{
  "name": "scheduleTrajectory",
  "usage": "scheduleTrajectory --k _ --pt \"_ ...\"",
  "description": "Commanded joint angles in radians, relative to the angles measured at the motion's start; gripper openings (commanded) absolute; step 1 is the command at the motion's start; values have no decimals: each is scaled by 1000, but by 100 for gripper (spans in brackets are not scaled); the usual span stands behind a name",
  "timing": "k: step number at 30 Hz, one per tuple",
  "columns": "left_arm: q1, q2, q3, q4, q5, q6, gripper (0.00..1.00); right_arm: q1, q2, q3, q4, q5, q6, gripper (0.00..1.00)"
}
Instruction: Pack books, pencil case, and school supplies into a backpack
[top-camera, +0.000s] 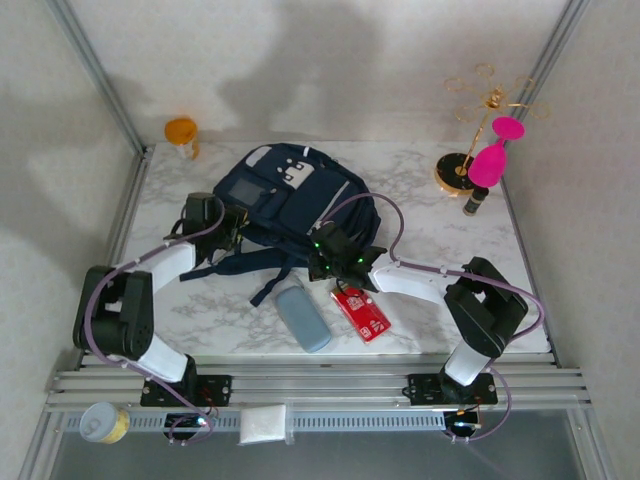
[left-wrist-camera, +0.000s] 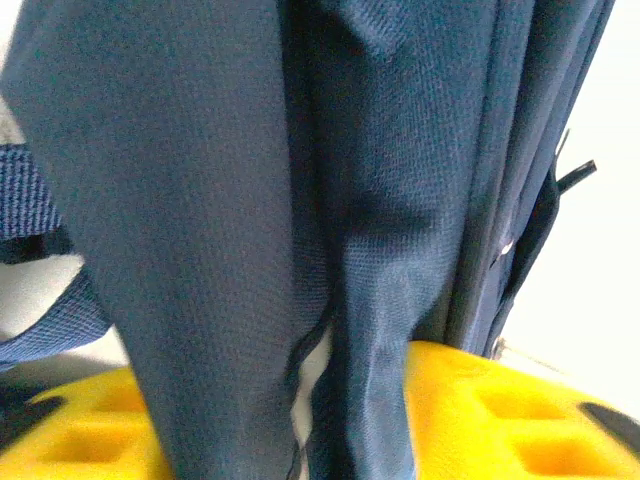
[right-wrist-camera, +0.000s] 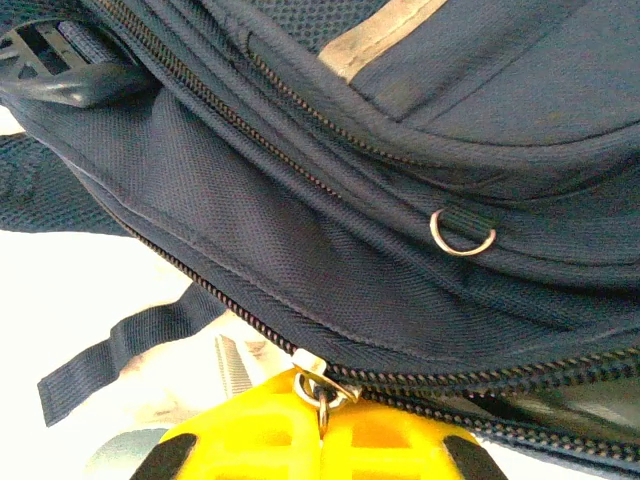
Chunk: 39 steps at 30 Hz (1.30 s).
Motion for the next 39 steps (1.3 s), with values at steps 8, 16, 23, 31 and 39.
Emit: scheduleTrajectory --k 8,16,23,31,39 --pt "-342 -289 -341 256 -195 -323 69 8 -1 14 45 -71 16 0" --pt "-492 -122 -244 345 -295 -453 63 9 2 -8 90 -83 26 0" --pt "-495 25 -163 383 -343 -492 19 10 12 14 32 -24 21 0" --pt "-327 -177 -241 190 -420 -278 0 -18 -99 -38 -118 112 16 0" --pt "-143 -153 -149 99 -153 -13 0 -147 -180 -129 -124 38 -38 0"
